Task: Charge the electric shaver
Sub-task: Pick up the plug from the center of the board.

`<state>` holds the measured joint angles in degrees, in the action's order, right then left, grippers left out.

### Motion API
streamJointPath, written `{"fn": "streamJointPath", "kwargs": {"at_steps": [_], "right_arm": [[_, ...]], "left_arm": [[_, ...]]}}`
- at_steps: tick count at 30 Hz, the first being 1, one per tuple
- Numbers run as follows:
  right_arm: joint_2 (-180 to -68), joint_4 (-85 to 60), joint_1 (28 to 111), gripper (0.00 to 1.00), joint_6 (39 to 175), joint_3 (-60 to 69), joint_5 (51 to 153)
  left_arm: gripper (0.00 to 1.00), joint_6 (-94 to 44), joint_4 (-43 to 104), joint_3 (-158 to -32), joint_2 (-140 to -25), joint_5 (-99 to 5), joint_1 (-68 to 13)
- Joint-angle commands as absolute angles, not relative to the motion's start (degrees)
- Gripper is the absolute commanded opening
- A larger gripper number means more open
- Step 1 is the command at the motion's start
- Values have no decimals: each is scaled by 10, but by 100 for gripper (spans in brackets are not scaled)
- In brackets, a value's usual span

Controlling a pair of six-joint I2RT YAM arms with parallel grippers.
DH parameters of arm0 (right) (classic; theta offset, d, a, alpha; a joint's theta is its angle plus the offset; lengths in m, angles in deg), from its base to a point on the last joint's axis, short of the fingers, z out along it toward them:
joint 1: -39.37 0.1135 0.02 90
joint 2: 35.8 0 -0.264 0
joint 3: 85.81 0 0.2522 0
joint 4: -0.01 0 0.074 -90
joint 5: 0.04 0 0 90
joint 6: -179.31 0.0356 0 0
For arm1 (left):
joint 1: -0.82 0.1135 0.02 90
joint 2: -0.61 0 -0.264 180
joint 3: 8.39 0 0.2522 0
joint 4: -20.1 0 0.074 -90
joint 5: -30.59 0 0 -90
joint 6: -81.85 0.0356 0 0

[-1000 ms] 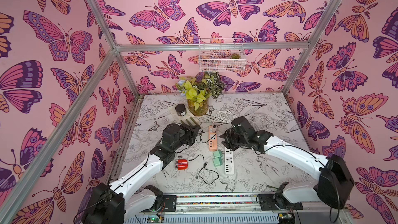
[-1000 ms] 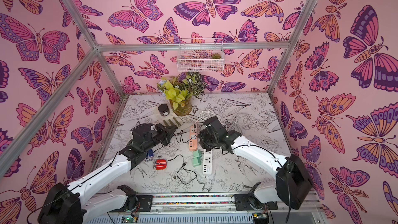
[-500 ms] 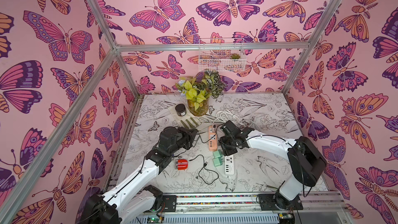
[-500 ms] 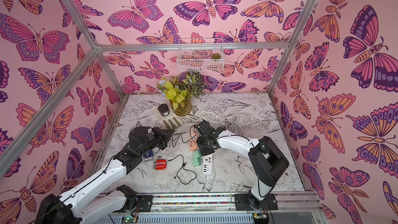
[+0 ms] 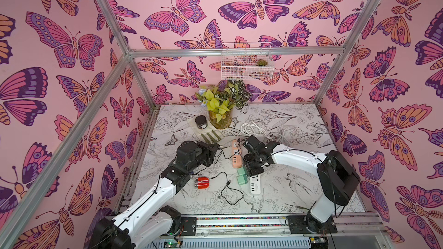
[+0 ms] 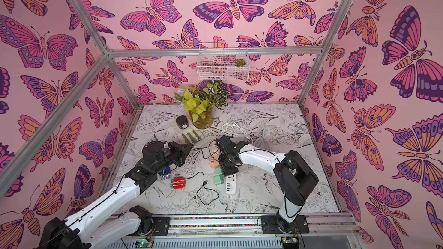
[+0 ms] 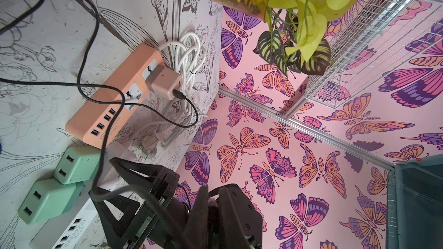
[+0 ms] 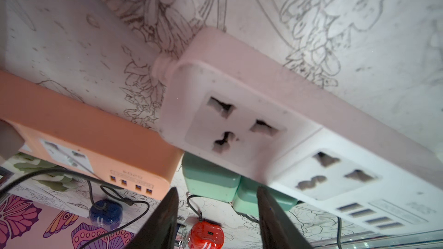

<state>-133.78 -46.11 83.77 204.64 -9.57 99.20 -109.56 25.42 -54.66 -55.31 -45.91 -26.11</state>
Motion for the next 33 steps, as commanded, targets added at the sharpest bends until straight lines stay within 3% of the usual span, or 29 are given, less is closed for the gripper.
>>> {"fn": "streamJointPath", "kwargs": {"at_steps": [1,16,20,25,33], "right_arm": [[-1368,-473,842,56,2063,-83,987],[-1424,-484,841,56,2055,-50,986],[-1425,-487,842,49,2048,-52,989],[-1412,-491,841,31,2036,-57,985],[-1296,-517,832,16,1991,-53,939]], "left_arm": [[0,-1087,261,-541,-545,-461,-257],[0,-1090,265,-540,-538,-472,-257],[0,-1090,265,-545,-543,-472,-257],[0,-1092,265,-550,-544,-474,-257],[0,-1100,272,-570,-551,-475,-257]]}}
